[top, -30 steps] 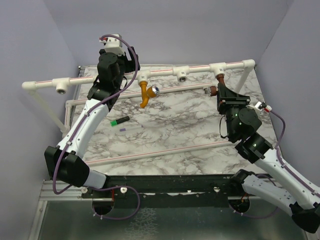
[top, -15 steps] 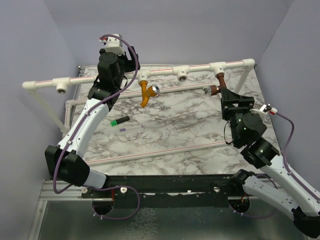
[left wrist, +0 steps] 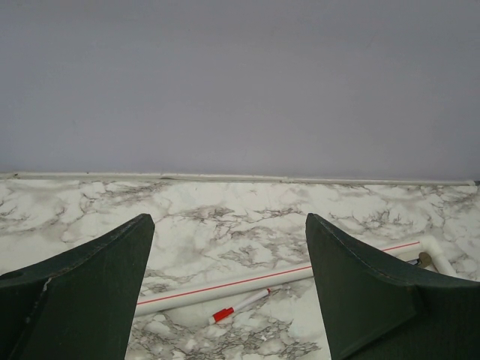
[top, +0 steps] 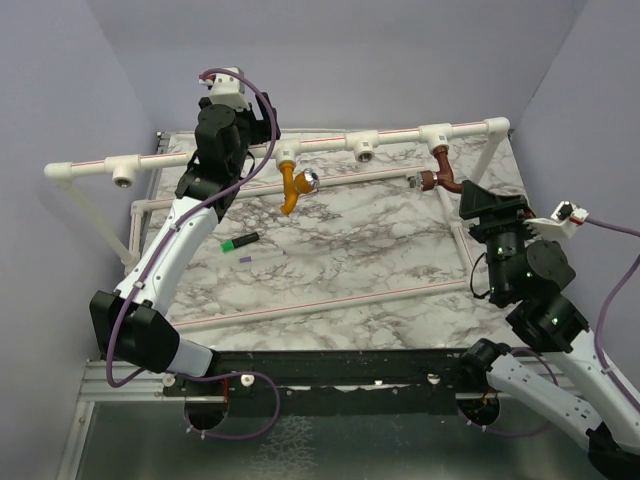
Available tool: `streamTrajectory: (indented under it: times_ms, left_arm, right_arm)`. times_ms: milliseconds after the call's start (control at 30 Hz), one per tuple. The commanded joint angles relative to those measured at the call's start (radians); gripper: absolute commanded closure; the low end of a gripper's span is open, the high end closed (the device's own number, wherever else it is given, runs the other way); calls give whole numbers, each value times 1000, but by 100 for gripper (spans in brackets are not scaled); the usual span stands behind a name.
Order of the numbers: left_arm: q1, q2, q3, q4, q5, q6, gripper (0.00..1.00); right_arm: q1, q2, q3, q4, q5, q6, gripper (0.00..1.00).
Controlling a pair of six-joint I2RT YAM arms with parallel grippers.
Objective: Install the water faucets
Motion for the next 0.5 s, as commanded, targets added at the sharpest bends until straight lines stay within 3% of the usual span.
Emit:
streamTrajectory:
  times_ms: [0, 233, 467]
  left_arm:
    - [-28, 100, -86, -244, 109, -6, 17]
    - [-28, 105, -85, -243, 115, -8, 17]
    - [-28, 106, -85, -243, 118, -9, 17]
  right_arm:
    - [8, -32, 29, 52, 8, -397, 32]
    - [8, -44, 67, 105, -160, -941, 27]
    - [8, -16, 201, -147, -455, -1364, 22]
